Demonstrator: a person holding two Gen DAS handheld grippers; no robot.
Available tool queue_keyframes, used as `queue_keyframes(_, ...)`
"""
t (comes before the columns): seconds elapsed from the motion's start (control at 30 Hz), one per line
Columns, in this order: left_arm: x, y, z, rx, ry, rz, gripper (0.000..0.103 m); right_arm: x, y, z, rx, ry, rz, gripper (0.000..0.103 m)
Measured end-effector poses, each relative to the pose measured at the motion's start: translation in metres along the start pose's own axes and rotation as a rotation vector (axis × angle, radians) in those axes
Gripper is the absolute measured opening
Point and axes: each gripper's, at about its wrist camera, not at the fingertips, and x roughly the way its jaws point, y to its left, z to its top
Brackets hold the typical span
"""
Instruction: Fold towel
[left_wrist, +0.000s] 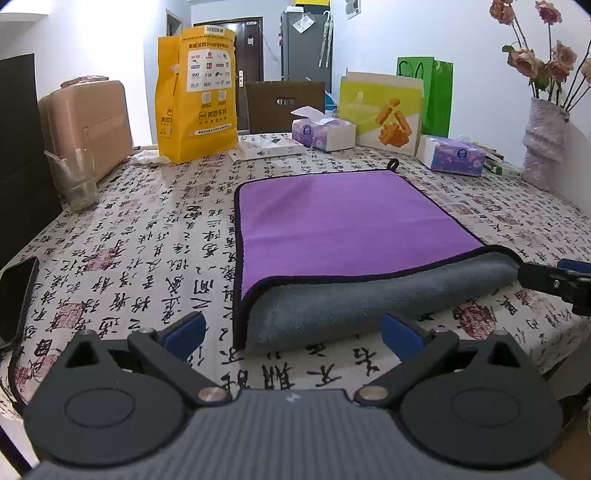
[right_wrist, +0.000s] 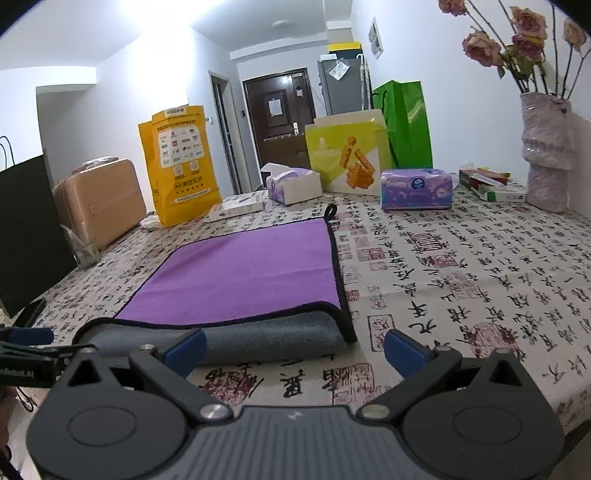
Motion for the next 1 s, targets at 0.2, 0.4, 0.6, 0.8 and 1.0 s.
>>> queue_keyframes(0.2,0.011,0.004,0.004,-0.030,0.020,-0.024,0.089,0.018,-0.002,0.005,-0.014,0.020,0.010,0.098)
queue_keyframes(0.4,0.025,0.013,0.010,-0.062,0.040,-0.029,0.069,0.034,-0.006,0.010,-0.033,0.042,0.018,0.090)
queue_keyframes(0.6,0.039,0.020,0.013,-0.089,0.086,-0.056,0.052,0.054,-0.013,0.013,-0.044,0.071,0.020,0.073)
queue_keyframes(0.8,0.041,0.026,0.013,-0.089,0.088,-0.069,0.019,0.068,-0.016,0.015,-0.095,0.105,0.026,0.027)
queue_keyframes(1.0,0.041,0.025,0.012,-0.060,0.072,-0.060,0.006,0.071,-0.016,0.019,-0.148,0.112,0.033,0.006)
